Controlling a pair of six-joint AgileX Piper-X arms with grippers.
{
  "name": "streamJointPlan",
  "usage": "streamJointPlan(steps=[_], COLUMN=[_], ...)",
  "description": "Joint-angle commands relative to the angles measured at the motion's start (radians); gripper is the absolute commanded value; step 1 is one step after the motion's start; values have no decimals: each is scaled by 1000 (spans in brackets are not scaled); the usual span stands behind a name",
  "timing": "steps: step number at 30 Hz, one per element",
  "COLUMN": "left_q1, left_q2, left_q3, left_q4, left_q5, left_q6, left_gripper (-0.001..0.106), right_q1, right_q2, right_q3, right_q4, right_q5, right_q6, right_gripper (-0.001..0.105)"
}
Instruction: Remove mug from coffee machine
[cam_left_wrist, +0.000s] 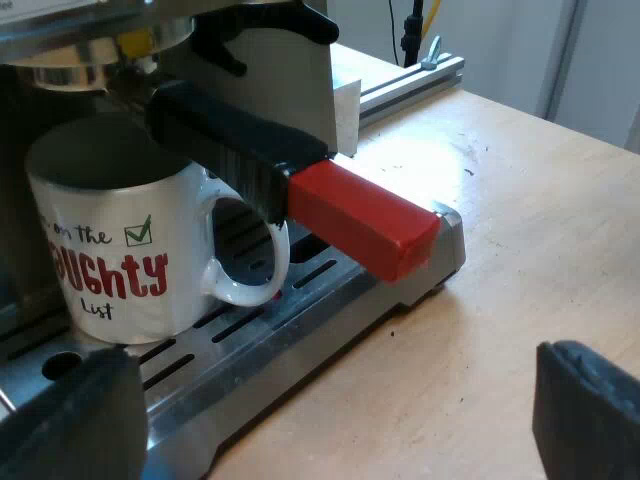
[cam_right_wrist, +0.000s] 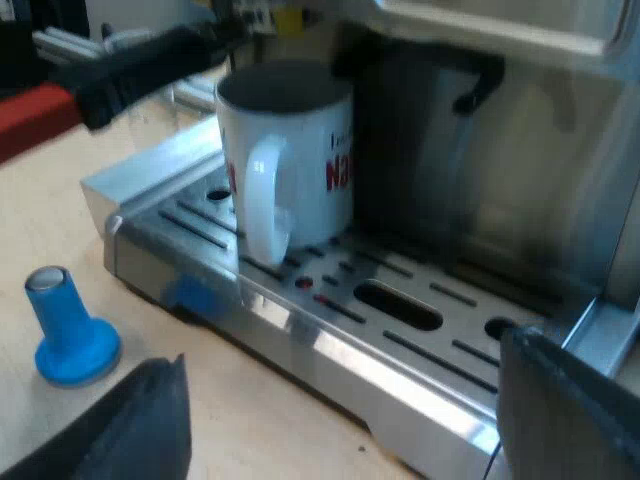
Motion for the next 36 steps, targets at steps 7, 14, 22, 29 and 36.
streamJointPlan(steps=[7, 14, 22, 29, 36], left_q1=[-5, -5, -5, -5, -5], left_q2=[-2, -2, -2, -2, -2], left_q3=[-4, -4, -4, -4, -4], left_q4=[-18, -18, -18, -18, -18], left_q5=[6, 6, 6, 6, 6], left_q6=[-3, -3, -3, -3, -3], left_gripper=[80, 80, 80, 80, 80], right_q1=[2, 58, 152, 152, 152], right_q2=[140, 340, 572, 778, 919], right_q3=[13, 13, 13, 8, -51], right_q4=[-195, -384, -625, -899, -958], right_q5=[6, 24, 125, 125, 134], right_q6=[32, 32, 32, 32, 32], right_gripper=[66, 66, 66, 63, 63])
